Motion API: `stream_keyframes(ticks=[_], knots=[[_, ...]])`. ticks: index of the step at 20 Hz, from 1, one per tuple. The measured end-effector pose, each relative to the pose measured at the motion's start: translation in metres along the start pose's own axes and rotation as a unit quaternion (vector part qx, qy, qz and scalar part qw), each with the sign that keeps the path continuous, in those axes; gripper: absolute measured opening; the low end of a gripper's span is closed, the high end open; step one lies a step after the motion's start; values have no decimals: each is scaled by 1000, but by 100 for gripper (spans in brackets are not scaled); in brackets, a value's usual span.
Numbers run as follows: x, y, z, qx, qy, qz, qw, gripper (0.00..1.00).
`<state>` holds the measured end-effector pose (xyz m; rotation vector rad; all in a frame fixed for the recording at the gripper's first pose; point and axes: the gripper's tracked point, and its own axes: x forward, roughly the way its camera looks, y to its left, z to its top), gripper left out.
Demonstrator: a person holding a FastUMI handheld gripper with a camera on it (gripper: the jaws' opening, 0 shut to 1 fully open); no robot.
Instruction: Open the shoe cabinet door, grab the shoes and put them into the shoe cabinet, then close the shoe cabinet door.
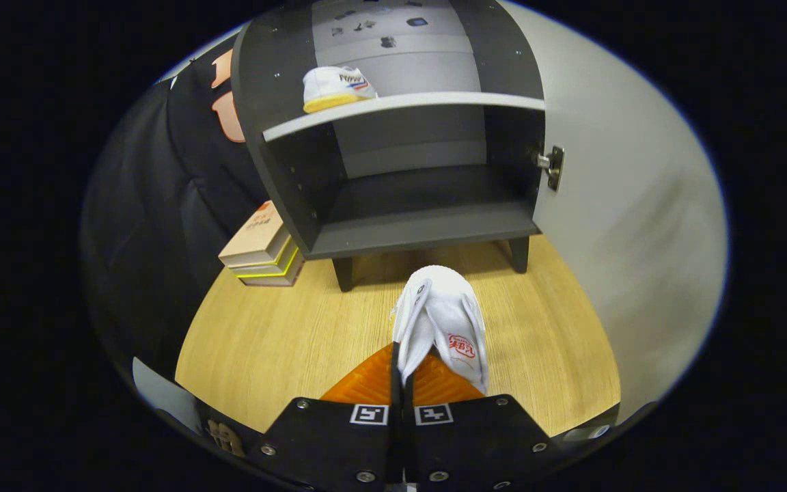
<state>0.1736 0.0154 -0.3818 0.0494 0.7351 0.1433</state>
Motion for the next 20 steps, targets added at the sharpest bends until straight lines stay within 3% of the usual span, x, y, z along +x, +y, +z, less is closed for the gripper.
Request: stream_keyframes(ticks=[11, 20], knots=[[-60, 8, 173, -55, -113, -10, 992, 0], [2, -3, 319, -80, -164, -6, 983, 0]])
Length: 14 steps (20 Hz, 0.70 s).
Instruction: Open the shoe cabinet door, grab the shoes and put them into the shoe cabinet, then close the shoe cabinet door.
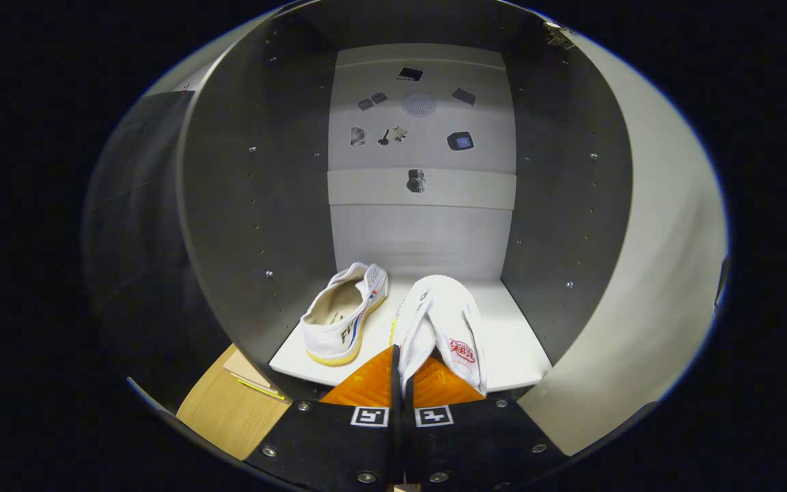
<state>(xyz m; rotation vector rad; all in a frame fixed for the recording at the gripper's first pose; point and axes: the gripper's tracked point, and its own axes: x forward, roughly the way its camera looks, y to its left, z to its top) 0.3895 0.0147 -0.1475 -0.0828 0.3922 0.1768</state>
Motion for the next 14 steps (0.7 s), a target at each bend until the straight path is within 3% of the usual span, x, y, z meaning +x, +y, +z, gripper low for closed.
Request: stream_keyframes(ticks=[6, 14], knots=[[99, -19, 26, -24, 22, 0, 999, 0], [145, -35, -1, -16, 77, -16, 997, 2]])
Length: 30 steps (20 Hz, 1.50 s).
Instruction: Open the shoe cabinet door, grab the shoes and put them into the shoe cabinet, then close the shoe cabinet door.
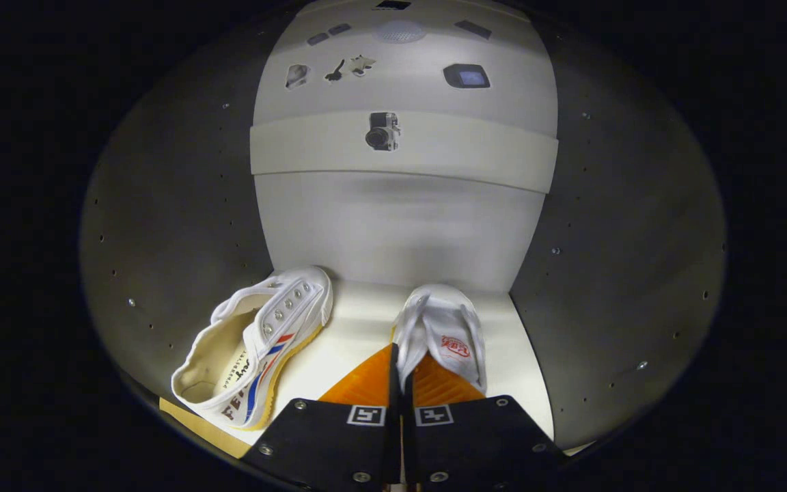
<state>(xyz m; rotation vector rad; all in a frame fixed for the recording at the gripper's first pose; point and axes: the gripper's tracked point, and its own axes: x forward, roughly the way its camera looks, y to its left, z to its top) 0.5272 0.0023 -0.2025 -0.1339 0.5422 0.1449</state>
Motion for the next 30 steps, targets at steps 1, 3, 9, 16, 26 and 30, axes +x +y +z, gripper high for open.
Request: stream_keyframes(ticks=[1, 3, 9, 16, 26, 30], knots=[[2, 2, -1, -3, -1, -3, 1000, 4], [1, 5, -4, -11, 0, -5, 1000, 7], [-34, 8, -5, 15, -13, -11, 1000, 18], [-134, 8, 1, 29, -85, -33, 995, 19], [-281, 50, -63, 38, -114, -25, 992, 29], [-335, 64, -86, 40, -127, -21, 991, 34]])
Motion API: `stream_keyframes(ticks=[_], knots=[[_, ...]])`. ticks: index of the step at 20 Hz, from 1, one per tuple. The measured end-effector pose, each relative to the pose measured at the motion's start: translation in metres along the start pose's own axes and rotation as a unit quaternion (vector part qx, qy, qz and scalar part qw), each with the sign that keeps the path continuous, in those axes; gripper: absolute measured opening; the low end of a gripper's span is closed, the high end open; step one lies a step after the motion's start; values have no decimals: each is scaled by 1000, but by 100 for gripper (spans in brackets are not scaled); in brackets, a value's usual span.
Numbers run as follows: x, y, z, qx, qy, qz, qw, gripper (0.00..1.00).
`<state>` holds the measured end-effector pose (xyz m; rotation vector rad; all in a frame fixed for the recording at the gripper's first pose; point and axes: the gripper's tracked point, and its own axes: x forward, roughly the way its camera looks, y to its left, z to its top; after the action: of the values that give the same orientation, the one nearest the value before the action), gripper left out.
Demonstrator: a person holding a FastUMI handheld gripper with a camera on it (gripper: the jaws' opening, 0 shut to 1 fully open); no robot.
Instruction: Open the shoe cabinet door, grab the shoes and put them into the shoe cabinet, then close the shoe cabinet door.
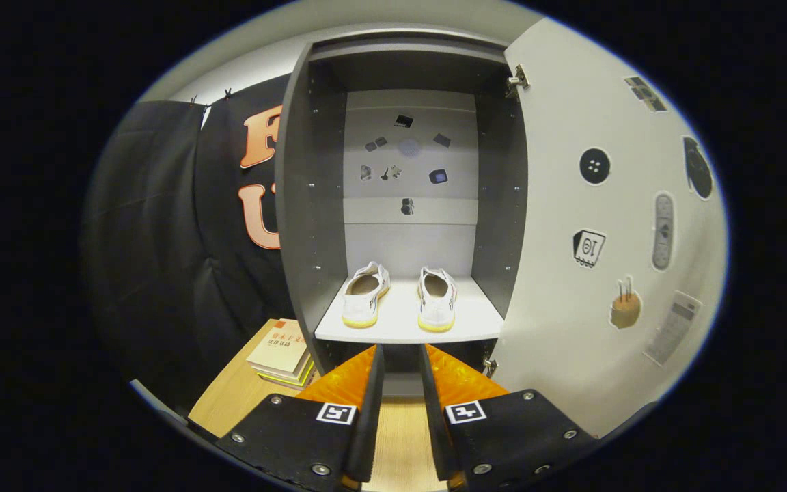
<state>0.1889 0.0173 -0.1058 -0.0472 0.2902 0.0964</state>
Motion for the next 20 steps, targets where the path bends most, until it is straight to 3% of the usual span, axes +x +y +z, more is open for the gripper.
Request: stream_keyframes(ticks=[5, 9, 16, 20], knots=[[-75, 7, -1, 13, -24, 7, 1000, 57], [-120, 3, 2, 10, -36, -6, 999, 65], [-193, -31, -3, 32, -48, -25, 998, 71], [-222, -82, -18, 48, -46, -56, 996, 74]])
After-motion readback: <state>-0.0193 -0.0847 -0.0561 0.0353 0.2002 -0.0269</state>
